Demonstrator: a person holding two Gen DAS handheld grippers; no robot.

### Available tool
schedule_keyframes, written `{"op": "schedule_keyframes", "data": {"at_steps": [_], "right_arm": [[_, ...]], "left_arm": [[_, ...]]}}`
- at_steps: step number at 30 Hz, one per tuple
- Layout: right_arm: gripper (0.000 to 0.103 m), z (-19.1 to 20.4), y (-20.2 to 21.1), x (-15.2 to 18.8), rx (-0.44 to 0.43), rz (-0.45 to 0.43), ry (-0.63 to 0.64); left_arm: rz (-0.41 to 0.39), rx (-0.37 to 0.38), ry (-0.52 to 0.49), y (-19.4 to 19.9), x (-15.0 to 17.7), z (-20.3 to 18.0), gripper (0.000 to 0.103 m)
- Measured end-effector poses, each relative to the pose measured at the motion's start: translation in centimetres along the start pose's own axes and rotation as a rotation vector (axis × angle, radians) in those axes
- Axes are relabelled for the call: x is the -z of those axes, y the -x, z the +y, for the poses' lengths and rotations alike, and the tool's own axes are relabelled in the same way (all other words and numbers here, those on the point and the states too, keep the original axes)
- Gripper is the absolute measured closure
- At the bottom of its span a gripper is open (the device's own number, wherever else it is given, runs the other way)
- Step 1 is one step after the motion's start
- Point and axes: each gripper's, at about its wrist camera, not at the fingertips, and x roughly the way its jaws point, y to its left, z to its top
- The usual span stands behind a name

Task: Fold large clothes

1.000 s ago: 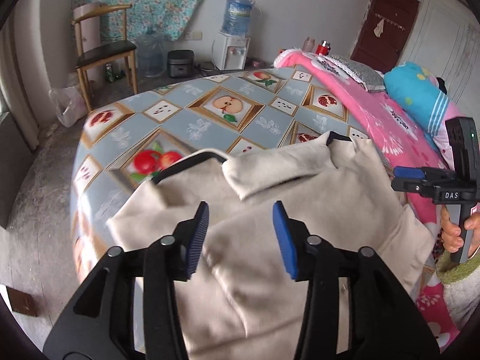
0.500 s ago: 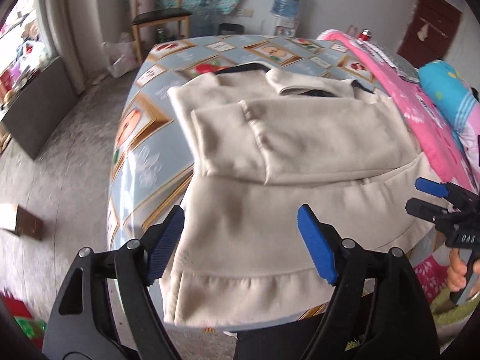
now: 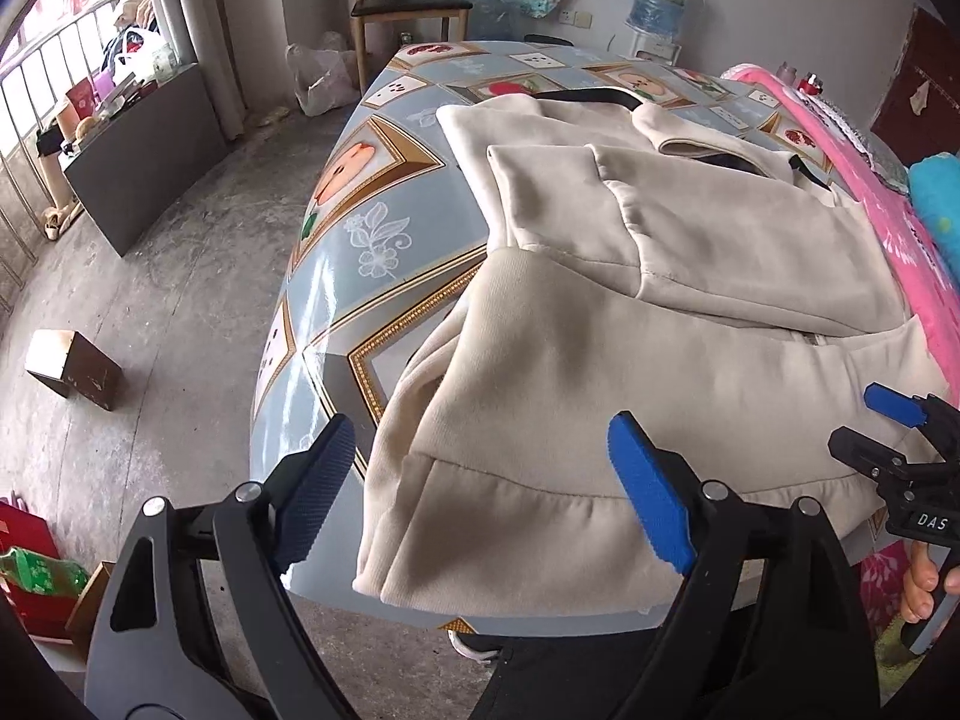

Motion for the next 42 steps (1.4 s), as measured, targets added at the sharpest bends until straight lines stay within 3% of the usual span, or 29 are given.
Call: {"op": "schedule_keyframes", "data": {"at_steps": [11,16,29,31,34,37,42], "right_arm": [[0.018,0.1,0.4,-0.7,0.011,0.022,0.017],[0.018,0.0,1.3,-1.3,0.036,-0.008,0.009],[0.018,-0.1,-0.5,-1.3,0.049,0.033,-0.002],[0.018,0.0,-0.5,-1.3,0.052,0.034,-0.001],[0.018,-0.1,-0.5,-1.4,0.052,0.037,-0.006],[0.018,-0.1,-0.5,-1.3,0.054,0.035,-0.011],[0.018,-0.1,-0.5,-1.2,0.054,0.028,-0.010]], "left_arm": [[-0.023,-0.136,-0.124,-1.0,-1.1,-2.6,0.021],[-0.019,-0.148,-0.150,-1.2,-1.0,-3.0,0.021],[-0.027,-0.156,-0.174,-1.2,-0.9,-3.0,0.021],[-0.039,-0.129,-0.178,-1.2,-1.0,-2.8,0.021],[-0.099,0.009,-0.150,-0.7,-1.6,-1.6,0.021],[-0.114,0.144,-0.116,-0.9,-2.3,0.5,0.034],[-0.056,0.244,-0.096,-2.5,-3.8,3.0,0.051]]}}
